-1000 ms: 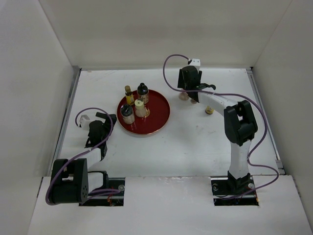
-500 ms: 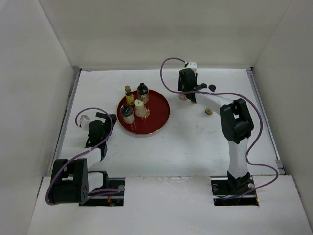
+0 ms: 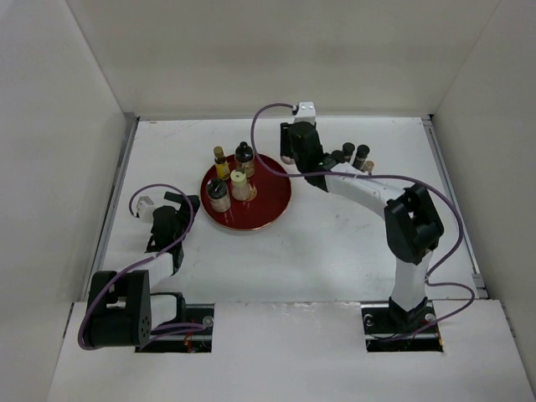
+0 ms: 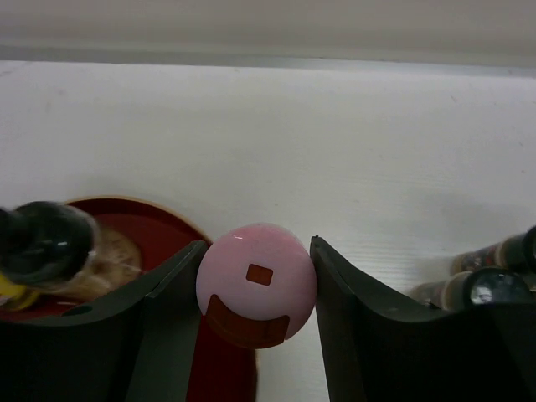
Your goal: Organize the condiment bottles
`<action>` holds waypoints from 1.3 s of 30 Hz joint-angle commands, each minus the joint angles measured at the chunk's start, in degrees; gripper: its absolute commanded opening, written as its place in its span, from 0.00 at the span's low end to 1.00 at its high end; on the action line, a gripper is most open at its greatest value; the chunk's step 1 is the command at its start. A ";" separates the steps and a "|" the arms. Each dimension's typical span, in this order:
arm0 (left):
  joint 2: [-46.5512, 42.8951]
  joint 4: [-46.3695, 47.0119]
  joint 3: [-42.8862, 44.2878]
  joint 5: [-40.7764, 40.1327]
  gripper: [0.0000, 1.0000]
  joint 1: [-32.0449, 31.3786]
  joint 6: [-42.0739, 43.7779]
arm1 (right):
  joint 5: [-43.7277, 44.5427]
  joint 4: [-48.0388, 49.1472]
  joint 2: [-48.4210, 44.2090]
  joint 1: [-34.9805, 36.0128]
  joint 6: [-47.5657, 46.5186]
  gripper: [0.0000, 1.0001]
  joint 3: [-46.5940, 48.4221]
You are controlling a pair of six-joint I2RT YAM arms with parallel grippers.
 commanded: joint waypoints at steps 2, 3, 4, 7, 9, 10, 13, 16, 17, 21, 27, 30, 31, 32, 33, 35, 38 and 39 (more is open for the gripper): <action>0.48 3.14 1.24 0.58 1.00 -0.49 -0.01 | -0.36 6.00 -0.25 4.30 -0.88 0.44 1.64; 0.13 3.23 1.06 0.32 1.00 -0.58 -0.01 | -0.63 6.88 0.98 4.91 -0.70 0.44 2.08; -0.22 3.32 0.98 0.06 1.00 -0.58 0.08 | -0.72 7.41 2.38 5.36 -0.52 0.45 2.61; -0.31 3.32 0.80 0.40 1.00 -0.05 -0.01 | -0.80 7.33 5.73 6.24 -0.17 0.45 4.98; -0.48 3.32 0.71 0.67 1.00 0.04 -0.01 | -1.15 7.77 7.13 6.41 0.27 0.46 5.86; -0.83 3.32 0.71 0.50 1.00 -0.05 0.16 | -1.59 7.25 7.84 6.50 0.79 0.46 6.39; -0.84 3.32 0.80 -0.21 1.00 -0.67 0.34 | -3.44 6.28 9.51 6.50 2.46 0.47 7.27; -0.13 3.41 0.98 0.67 1.00 -0.58 0.16 | -4.14 5.13 11.00 6.50 3.78 0.48 7.80; -0.22 3.41 0.98 0.58 1.00 -0.49 0.16 | -4.23 4.78 11.44 6.50 4.57 0.49 7.80; 0.13 3.41 1.06 0.40 1.00 -0.58 0.16 | -5.11 4.95 12.24 6.50 6.07 0.60 7.19; -0.31 3.41 1.06 0.06 1.00 -0.67 0.34 | -4.59 8.29 7.33 6.50 6.07 0.80 3.50; -0.74 3.41 0.89 0.58 1.00 -0.23 0.25 | -4.58 9.61 2.41 6.50 5.63 0.83 1.22; -1.44 3.23 0.71 0.41 1.00 -0.14 0.34 | -4.58 10.40 0.31 6.50 5.63 0.84 -0.10; -2.06 2.97 0.54 0.06 1.00 -0.05 0.51 | -4.58 11.19 -1.89 6.50 5.63 0.84 -1.68; -2.50 2.97 0.45 -0.21 1.00 0.03 0.60 | -4.58 11.89 -4.44 6.50 5.63 0.84 -3.35; -2.86 2.79 0.27 -0.47 1.00 0.04 0.69 | -4.06 12.95 -9.71 6.50 5.46 0.82 -7.38; -3.21 2.79 0.27 0.23 1.00 0.04 0.60 | -2.66 14.71 -18.84 3.96 6.16 0.58 -15.20; -3.56 2.79 0.18 -0.03 1.00 -0.14 0.60 | -1.69 14.80 -21.92 2.82 6.59 0.47 -17.92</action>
